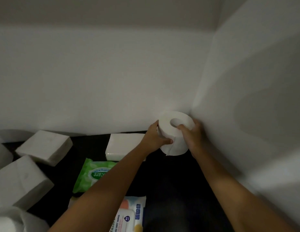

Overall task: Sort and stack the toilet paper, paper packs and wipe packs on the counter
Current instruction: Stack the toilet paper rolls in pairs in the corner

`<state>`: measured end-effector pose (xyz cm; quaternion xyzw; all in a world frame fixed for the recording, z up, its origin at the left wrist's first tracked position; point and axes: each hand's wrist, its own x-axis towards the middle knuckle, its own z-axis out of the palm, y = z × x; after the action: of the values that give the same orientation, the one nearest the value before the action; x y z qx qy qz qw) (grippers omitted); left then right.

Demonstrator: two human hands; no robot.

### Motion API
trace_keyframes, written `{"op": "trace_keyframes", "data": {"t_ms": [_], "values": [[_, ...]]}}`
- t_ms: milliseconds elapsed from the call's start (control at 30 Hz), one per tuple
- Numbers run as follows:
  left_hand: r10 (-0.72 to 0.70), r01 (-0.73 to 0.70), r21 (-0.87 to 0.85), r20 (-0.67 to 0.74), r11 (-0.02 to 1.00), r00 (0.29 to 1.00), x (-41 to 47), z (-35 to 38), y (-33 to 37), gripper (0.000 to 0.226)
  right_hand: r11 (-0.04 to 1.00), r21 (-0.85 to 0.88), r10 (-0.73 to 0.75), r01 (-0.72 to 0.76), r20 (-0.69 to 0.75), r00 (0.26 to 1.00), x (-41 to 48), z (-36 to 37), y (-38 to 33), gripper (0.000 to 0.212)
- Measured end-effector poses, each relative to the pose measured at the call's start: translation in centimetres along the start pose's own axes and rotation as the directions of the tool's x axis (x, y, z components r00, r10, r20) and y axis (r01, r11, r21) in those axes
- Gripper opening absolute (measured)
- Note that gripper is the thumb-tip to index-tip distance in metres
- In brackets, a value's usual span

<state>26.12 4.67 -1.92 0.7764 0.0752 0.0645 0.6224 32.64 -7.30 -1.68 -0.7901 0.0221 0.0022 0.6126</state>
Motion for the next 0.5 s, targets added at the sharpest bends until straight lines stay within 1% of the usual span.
{"op": "trace_keyframes", "data": {"t_ms": [200,267,400,467,500], "values": [[-0.023,0.023,0.03,-0.006,0.999,1.0,-0.2,0.1,0.1,0.074,1.0,0.006,-0.011,0.011,0.026,1.0,0.1,-0.4,0.5,0.061],[-0.037,0.038,0.053,-0.019,0.998,0.999,-0.4,0.1,0.4,0.075,0.998,-0.028,-0.053,0.053,0.008,0.999,-0.1,-0.3,0.4,0.057],[-0.074,0.076,0.108,-0.018,0.991,0.997,-1.5,-0.2,0.8,0.061,0.989,-0.098,-0.108,0.107,0.005,0.994,-1.2,-0.2,0.2,0.06],[-0.09,0.096,0.156,-0.046,0.983,0.995,-2.6,-0.9,1.6,0.062,0.982,-0.134,-0.134,0.132,-0.003,0.991,-2.4,-0.6,-0.3,0.06],[-0.104,0.118,0.177,-0.09,0.977,0.99,-3.2,-1.5,1.8,0.065,0.974,-0.162,-0.161,0.158,-0.008,0.987,-3.0,-0.8,-0.5,0.061]]}}
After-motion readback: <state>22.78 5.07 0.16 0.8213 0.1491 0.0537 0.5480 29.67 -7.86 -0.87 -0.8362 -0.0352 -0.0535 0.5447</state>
